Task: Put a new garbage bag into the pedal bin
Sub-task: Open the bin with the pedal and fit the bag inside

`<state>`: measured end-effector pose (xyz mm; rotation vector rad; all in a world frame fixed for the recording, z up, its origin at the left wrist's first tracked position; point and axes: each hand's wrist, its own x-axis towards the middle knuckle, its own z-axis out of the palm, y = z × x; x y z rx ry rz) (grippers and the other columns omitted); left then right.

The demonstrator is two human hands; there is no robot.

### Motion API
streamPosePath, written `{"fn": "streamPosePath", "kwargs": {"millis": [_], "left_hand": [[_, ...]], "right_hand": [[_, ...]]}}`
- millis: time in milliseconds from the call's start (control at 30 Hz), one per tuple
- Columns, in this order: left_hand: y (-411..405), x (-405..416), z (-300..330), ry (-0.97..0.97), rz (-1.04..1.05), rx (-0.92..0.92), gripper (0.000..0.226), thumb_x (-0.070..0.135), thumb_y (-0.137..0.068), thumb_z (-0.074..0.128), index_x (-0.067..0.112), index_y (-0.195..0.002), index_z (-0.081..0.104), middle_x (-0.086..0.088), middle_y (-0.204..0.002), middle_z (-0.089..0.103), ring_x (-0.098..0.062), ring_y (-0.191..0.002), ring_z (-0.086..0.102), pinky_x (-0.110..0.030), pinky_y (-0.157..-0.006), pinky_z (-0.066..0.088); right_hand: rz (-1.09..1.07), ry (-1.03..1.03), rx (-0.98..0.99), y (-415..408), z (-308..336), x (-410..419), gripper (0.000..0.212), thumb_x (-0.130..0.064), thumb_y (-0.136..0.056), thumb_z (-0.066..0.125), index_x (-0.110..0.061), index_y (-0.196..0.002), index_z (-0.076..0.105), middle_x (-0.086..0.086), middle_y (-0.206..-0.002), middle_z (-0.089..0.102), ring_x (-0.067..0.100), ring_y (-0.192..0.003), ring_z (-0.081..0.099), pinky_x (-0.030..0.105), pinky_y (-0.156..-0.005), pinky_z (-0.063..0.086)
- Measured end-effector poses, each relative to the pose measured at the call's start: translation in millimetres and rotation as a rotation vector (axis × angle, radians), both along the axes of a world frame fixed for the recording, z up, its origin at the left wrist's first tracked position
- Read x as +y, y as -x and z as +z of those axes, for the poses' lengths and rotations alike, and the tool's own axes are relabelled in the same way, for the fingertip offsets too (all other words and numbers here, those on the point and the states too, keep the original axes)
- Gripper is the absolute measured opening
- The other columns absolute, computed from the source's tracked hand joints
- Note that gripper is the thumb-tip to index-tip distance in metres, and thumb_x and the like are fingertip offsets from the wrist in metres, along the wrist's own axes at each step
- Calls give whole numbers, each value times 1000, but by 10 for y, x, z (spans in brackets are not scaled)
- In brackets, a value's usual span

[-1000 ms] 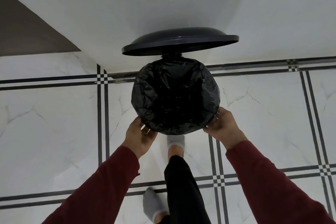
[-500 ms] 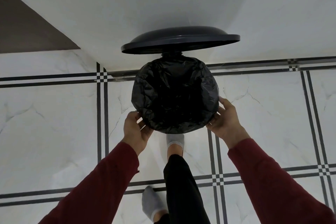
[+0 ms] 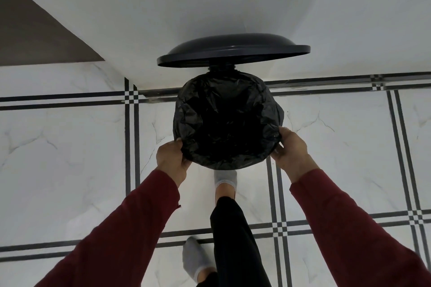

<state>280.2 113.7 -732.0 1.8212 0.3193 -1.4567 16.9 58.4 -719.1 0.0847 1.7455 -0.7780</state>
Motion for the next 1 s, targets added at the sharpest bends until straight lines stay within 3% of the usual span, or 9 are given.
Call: {"fn": "streamPosePath", "kwargs": {"millis": [67,200,367,467,533,633,733,833,1000], "left_hand": [[-19,-8,-3,2,-3,-38,14,7,-101,55,6,-101,69,-10,-98,72,-18,-81,71,-31,-71,62],[1,-26,18,-22,119,16,19,9,-93,50,7,-97,68,-7,-97,74,-26,-88,71,-40,-83,62],[82,-66,96,11,133,79,13,16,-91,58,12,-98,68,-4,-91,69,-21,-83,69,-35,-76,62],[84,-119,116,3,119,120,18,19,-93,61,13,-107,70,-7,-102,72,-23,-90,69,-39,-86,62],[76,-161,144,-30,92,109,13,20,-95,59,16,-102,68,-4,-96,69,-21,-87,64,-37,-77,60],[71,-215,186,-69,56,132,13,26,-98,56,20,-105,65,0,-99,65,-19,-92,61,-40,-76,54],[62,-207,214,-117,8,173,13,35,-98,57,26,-103,65,2,-107,63,-21,-99,58,-52,-91,47],[79,-159,216,-109,27,242,23,40,-98,56,25,-113,64,-1,-114,63,-26,-107,59,-59,-91,45],[119,-84,236,-6,117,274,31,41,-99,57,19,-119,66,-7,-121,69,-29,-109,67,-48,-82,57]], "right_hand": [[19,-10,22,1,9,-35,18,-8,-81,66,-15,-96,74,4,-81,60,18,-62,52,27,-61,54],[20,17,-34,-31,51,-61,6,-25,-82,58,-20,-82,62,-1,-83,57,18,-71,51,32,-73,45],[47,8,-137,-54,82,-122,23,-43,-85,60,-22,-77,54,1,-79,51,22,-74,53,35,-76,49],[-15,8,-224,-102,144,-171,30,-39,-97,51,-14,-79,56,6,-73,61,28,-74,60,38,-81,52],[-34,15,-242,-121,188,-181,33,-36,-99,48,-10,-83,61,7,-66,69,29,-78,64,43,-90,52],[-41,-6,-228,-85,166,-134,26,-34,-93,54,-11,-83,60,9,-84,64,31,-89,63,46,-104,47],[-3,-102,-195,-25,101,-95,19,-38,-78,62,-22,-85,56,0,-100,61,26,-106,60,44,-103,42],[-7,-128,-232,-25,112,-96,14,-37,-84,57,-24,-81,57,-3,-103,62,21,-105,60,50,-102,41],[-84,-81,-334,-187,243,-72,35,-38,-99,48,-11,-95,70,15,-81,79,36,-97,67,53,-103,49]]}}
